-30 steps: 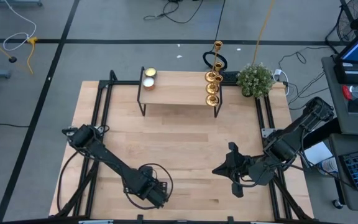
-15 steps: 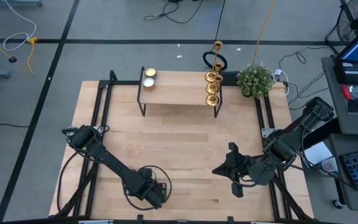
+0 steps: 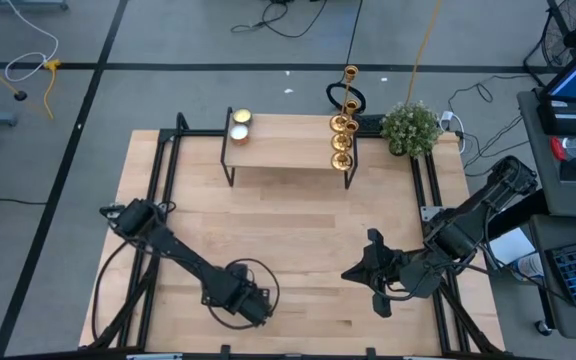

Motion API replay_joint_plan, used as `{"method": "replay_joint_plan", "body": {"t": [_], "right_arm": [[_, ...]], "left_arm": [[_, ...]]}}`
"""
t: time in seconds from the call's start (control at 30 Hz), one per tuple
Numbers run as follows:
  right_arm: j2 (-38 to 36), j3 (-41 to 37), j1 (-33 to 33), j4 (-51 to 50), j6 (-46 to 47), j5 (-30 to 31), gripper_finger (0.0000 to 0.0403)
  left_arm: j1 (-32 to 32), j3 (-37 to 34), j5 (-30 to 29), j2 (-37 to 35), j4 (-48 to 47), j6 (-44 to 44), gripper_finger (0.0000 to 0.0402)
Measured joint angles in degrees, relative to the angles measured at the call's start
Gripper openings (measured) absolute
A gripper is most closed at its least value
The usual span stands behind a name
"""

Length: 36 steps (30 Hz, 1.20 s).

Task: Pick & Place candle stick holders
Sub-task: Put the white patterned scented candle on the shelf aligned with the yellow patterned scented candle

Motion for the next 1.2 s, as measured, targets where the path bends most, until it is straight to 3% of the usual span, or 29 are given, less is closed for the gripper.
{"method": "replay_joint_plan", "body": {"t": [1.0, 1.2], "right_arm": [[0.0, 0.0, 0.0, 0.0, 0.0, 0.2, 0.0], [0.0, 0.0, 0.0, 0.1, 0.0, 0.2, 0.0]], "left_arm": [[0.6, 0.0, 1.0, 0.0, 0.7, 1.4, 0.0367], [0.7, -4.6, 3.0, 0.0, 10.6, 1.5, 0.0367]]}}
